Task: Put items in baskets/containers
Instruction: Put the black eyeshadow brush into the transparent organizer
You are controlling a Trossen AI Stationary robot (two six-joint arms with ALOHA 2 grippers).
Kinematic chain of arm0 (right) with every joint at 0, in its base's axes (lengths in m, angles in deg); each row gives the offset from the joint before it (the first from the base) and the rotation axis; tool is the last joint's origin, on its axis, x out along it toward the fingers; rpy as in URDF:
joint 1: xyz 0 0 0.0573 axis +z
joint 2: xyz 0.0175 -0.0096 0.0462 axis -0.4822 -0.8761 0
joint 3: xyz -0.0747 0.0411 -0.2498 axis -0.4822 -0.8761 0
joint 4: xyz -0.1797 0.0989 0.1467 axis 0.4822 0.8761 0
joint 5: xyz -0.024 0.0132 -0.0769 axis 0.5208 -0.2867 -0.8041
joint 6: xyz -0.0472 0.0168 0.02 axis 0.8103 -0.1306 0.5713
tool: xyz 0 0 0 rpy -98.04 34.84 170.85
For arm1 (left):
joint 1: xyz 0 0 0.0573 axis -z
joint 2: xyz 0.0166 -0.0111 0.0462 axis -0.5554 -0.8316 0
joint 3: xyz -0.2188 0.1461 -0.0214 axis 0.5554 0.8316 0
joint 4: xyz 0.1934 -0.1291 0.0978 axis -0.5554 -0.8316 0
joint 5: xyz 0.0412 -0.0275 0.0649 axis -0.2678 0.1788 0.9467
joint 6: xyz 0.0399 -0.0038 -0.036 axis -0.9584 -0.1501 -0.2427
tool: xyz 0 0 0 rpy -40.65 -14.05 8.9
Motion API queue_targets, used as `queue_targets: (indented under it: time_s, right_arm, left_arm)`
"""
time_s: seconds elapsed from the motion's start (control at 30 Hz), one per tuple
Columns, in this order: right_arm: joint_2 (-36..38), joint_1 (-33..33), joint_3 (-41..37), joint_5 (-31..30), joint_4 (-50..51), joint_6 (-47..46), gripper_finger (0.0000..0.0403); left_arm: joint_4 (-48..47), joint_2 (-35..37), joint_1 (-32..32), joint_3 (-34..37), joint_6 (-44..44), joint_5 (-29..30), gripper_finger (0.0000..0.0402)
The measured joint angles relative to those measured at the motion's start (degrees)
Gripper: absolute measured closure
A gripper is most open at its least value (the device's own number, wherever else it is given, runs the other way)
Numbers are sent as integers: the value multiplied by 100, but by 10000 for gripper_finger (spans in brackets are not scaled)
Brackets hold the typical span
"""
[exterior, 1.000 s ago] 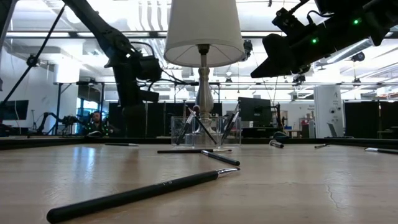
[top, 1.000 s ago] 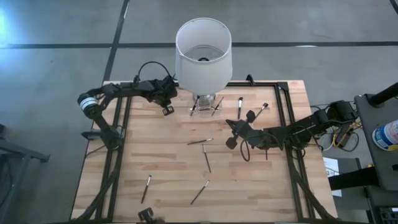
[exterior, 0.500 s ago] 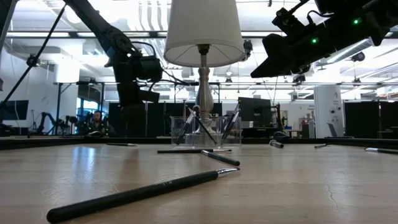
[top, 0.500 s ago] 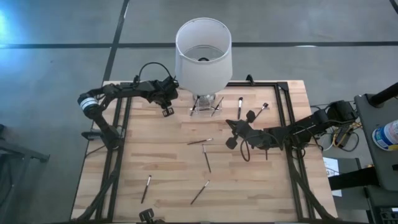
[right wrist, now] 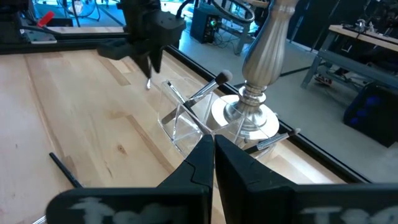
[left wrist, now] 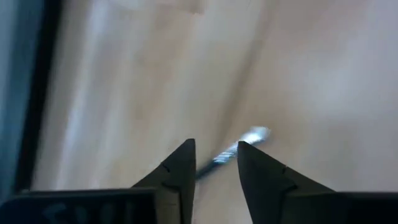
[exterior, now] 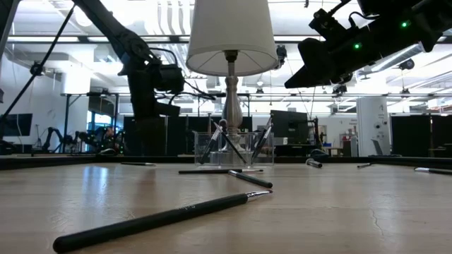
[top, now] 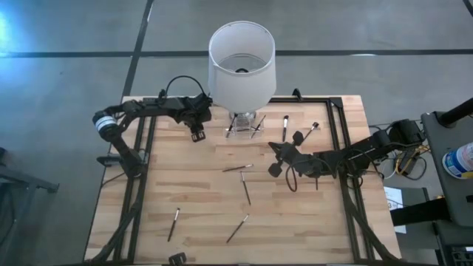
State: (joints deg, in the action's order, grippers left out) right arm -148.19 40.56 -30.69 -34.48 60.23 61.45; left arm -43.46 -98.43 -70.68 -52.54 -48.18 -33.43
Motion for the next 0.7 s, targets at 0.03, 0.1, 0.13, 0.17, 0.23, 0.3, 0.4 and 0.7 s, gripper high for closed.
queue_targets:
  time_s: [0.03,0.1,0.13,0.17,0.23,0.3,0.4,0.7]
  right_arm:
    - [0,0,0,0,0,3,394]
    - [0,0,0,0,0,15,394]
    - [0,0,0,0,0,17,394]
    - [0,0,0,0,1,17,394]
    - [0,0,0,0,0,16,394]
    - [0,0,0,2,2,15,394]
    - [0,1,0,4,2,13,394]
    - [0,0,0,13,4,2,394]
  left_arm:
    - [-43,0,39,2,-98,-112,287]
    - [-86,0,108,7,-211,-197,285]
    - [-82,0,144,7,-227,-185,285]
    - [-82,0,174,7,-231,-129,285]
    - [-84,0,228,9,-230,-11,284]
    - [-103,0,272,47,-263,38,284]
    - [-104,-4,331,186,-490,154,284]
    - [891,6,369,756,-1094,481,284]
